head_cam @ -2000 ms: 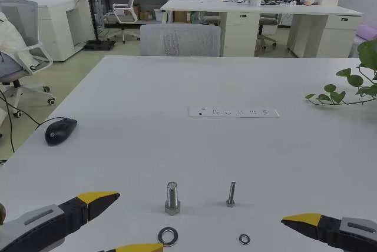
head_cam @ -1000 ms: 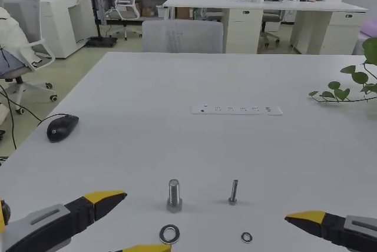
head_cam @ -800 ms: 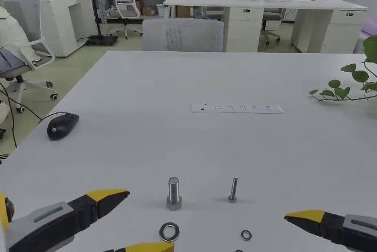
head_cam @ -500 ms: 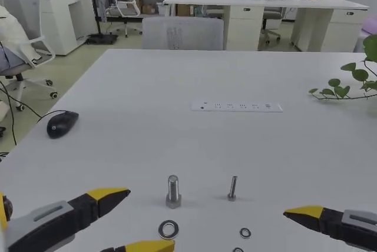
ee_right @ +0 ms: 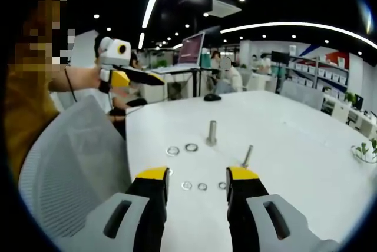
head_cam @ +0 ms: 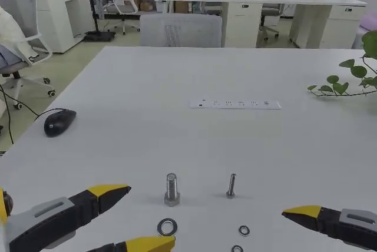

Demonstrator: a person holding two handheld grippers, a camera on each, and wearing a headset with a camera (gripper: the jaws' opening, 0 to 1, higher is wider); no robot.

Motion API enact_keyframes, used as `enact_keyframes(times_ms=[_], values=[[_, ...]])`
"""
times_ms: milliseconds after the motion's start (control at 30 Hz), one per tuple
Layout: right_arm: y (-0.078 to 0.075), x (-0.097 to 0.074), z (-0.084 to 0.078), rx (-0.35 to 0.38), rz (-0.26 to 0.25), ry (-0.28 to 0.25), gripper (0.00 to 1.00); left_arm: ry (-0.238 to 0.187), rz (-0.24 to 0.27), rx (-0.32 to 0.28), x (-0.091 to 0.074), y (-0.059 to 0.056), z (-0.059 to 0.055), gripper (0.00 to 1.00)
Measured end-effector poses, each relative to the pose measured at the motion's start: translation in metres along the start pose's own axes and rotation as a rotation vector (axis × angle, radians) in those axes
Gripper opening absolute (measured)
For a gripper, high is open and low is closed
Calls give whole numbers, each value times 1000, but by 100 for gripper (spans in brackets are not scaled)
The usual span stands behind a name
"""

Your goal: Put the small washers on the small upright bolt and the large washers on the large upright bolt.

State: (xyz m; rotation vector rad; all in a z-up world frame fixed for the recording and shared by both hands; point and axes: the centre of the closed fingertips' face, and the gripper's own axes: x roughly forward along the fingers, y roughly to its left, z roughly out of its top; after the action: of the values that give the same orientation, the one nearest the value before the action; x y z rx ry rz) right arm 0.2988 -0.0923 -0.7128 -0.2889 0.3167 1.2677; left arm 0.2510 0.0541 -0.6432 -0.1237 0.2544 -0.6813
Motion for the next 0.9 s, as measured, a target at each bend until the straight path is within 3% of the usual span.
enact_keyframes(times_ms=[433, 900], values=[[0, 7, -1, -6, 28, 17, 39, 7, -1, -15, -2, -2, -5, 59], [-3, 19, -16, -87, 121, 152, 38, -3, -8, -17, -3, -5, -5, 59]])
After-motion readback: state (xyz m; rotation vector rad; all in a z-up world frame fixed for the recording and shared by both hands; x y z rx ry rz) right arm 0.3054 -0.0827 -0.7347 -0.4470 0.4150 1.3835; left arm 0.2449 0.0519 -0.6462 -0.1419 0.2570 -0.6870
